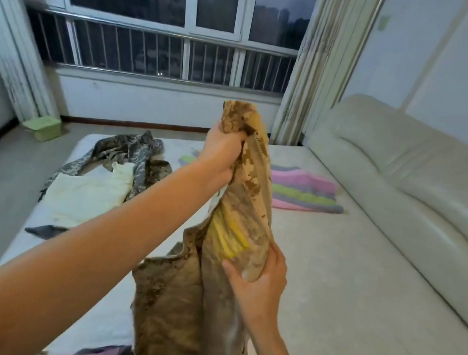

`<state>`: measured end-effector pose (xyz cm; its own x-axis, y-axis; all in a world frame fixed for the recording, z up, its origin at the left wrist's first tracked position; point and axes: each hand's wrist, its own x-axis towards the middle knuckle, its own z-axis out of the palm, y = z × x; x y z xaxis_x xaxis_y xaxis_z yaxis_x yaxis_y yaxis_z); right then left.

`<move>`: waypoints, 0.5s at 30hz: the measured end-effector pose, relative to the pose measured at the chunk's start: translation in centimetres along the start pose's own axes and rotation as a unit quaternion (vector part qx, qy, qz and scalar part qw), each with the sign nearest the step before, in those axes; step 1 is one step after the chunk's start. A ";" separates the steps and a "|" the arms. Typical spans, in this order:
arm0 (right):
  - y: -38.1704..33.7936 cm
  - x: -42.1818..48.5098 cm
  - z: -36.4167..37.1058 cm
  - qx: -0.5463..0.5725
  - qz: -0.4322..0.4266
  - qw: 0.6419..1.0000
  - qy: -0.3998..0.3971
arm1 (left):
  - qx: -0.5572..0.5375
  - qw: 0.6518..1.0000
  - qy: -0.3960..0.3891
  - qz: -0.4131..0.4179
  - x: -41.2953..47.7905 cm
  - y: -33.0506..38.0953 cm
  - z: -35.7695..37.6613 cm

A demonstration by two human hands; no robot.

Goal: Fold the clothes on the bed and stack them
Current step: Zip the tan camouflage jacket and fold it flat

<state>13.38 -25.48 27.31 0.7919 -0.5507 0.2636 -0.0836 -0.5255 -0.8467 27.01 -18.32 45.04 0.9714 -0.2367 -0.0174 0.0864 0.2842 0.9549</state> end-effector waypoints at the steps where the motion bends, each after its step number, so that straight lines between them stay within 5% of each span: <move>1: -1.1 1.1 -0.6 0.036 -0.018 0.999 0.023 | 0.036 0.998 -0.029 0.029 -0.5 0.4 -0.2; 4: -5.7 5.7 -3.1 0.137 -0.102 0.985 0.016 | 0.225 0.957 -0.142 0.115 -1.9 1.3 -1.1; 7: -10.5 9.6 -4.9 0.065 -0.224 0.971 -0.049 | 0.371 0.885 -0.190 0.207 -2.7 0.8 -2.0; 9: -12.1 10.7 -5.1 -0.010 -0.244 0.967 -0.075 | 0.373 0.893 -0.110 0.228 -3.6 -0.3 -3.3; 12: -12.1 11.3 -5.1 0.018 -0.203 0.977 -0.060 | 0.333 0.918 0.022 0.212 -5.3 -5.0 -6.8; 15: -11.9 11.6 -5.8 0.131 -0.102 0.984 -0.066 | 0.420 0.905 0.011 0.062 -8.2 -12.4 -9.4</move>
<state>20.04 -29.37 43.15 0.8491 -0.3530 0.3929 0.2300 -0.4226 -0.8767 20.06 -11.20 30.62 0.9671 -0.2298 0.1092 -0.2138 -0.5012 0.8385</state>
